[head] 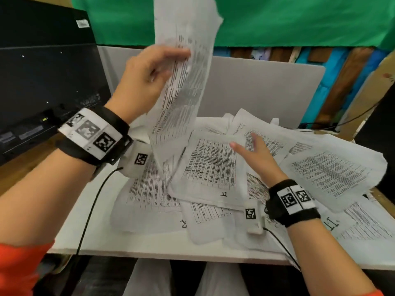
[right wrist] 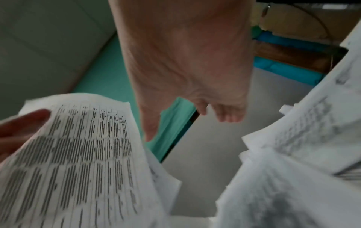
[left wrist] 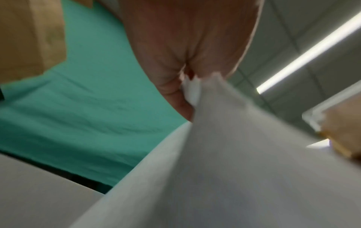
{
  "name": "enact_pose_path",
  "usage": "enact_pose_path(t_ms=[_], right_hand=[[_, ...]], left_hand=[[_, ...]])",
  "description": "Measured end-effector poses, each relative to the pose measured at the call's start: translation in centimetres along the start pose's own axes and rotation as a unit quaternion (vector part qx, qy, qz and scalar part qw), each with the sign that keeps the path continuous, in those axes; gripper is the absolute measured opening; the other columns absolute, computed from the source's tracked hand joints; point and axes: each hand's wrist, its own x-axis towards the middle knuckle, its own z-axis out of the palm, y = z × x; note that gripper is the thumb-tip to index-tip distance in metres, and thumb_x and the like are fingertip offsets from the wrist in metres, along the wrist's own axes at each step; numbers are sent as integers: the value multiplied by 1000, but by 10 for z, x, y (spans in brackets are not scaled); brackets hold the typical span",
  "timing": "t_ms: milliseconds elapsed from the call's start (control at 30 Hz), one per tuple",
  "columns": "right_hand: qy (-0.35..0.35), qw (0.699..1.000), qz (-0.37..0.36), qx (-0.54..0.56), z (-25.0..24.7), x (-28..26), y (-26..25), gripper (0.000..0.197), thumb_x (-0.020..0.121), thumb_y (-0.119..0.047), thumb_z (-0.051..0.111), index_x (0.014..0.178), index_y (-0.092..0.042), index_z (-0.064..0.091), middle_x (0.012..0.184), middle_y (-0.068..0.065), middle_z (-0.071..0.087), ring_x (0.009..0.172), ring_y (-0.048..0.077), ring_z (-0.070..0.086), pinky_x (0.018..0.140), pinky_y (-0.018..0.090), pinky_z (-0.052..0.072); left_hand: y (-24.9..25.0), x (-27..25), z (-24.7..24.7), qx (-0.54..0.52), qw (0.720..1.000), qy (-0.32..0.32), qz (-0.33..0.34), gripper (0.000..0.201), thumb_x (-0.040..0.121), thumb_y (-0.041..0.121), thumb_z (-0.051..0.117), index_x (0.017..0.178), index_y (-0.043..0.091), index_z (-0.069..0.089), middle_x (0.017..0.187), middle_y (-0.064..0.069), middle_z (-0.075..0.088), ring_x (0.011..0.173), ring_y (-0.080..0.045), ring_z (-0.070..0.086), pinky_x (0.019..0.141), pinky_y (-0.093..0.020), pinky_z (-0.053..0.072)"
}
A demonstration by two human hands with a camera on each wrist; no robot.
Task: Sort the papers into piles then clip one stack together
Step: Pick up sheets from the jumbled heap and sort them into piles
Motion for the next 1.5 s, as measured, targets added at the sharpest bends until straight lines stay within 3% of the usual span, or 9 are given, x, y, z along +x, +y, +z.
enact_pose_path(t_ms=[133, 300, 400, 533, 800, 1033, 1233, 1333, 1500], right_hand=[[-90, 976, -68, 184, 7, 12, -29, 81, 87, -43, 68, 154, -28, 24, 155, 3, 38, 140, 18, 40, 110, 36, 33], [-106, 978, -26, 179, 20, 14, -24, 25, 98, -21, 58, 115, -5, 64, 112, 17, 72, 95, 28, 72, 81, 38, 60], [-18, 990, 53, 133, 19, 23, 6, 17, 98, -15, 58, 106, -2, 63, 95, 14, 72, 66, 20, 70, 50, 25, 57], [2, 984, 159, 85, 18, 37, 56, 10, 93, -5, 63, 83, -2, 61, 82, 12, 64, 68, 22, 62, 66, 32, 53], [-17, 985, 169, -26, 25, 36, 67, 16, 92, -13, 67, 88, -1, 56, 75, 8, 56, 65, 20, 54, 58, 27, 45], [-23, 982, 183, -43, 25, 39, 65, 14, 90, -2, 64, 101, 6, 63, 94, 18, 63, 85, 28, 61, 68, 34, 53], [-57, 973, 190, -120, 26, 36, 54, 15, 98, -2, 42, 94, 1, 57, 77, 12, 50, 59, 15, 42, 44, 21, 42], [-43, 975, 167, -137, 22, 25, 34, 43, 101, -14, 47, 140, 5, 39, 114, 14, 60, 84, 16, 57, 62, 11, 47], [-134, 973, 7, 187, 13, -5, -20, 96, 76, -71, 55, 151, -16, 29, 144, 4, 49, 126, 21, 54, 108, 38, 41]], left_hand=[[17, 10, -6, -151, 985, -31, -75, 29, 94, 7, 50, 99, 28, 68, 94, 21, 70, 75, -32, 52, 70, -34, 43], [-20, -9, 17, -100, 978, -4, -181, 26, 92, 10, 57, 117, 17, 58, 105, 11, 61, 84, 9, 58, 68, -11, 48], [-68, -51, 35, -107, 900, -65, -417, 52, 87, 34, 62, 132, 17, 43, 109, -3, 54, 86, -18, 56, 66, -26, 47], [-96, -120, 42, 67, 744, -296, -595, 76, 87, 45, 61, 144, 4, 30, 136, -13, 46, 118, -32, 48, 101, -45, 43], [-103, -156, 37, 60, 719, -253, -644, 83, 81, 30, 73, 141, -1, 27, 135, -20, 47, 115, -38, 54, 94, -46, 51], [-82, -135, 26, 143, 830, -221, -491, 33, 84, 8, 67, 113, -6, 59, 110, -20, 61, 108, -38, 58, 77, -33, 44], [-58, -74, -19, 181, 940, 62, -282, 21, 89, 1, 47, 106, 6, 59, 100, -15, 61, 101, -37, 58, 87, -39, 43], [-48, -39, -46, 174, 949, 140, -220, 25, 88, 4, 43, 103, 19, 54, 99, -6, 58, 102, -33, 57, 91, -38, 44], [-38, -7, -25, 123, 962, 86, -227, 30, 86, 6, 48, 114, 5, 59, 108, -12, 64, 98, -23, 61, 80, -30, 48]])
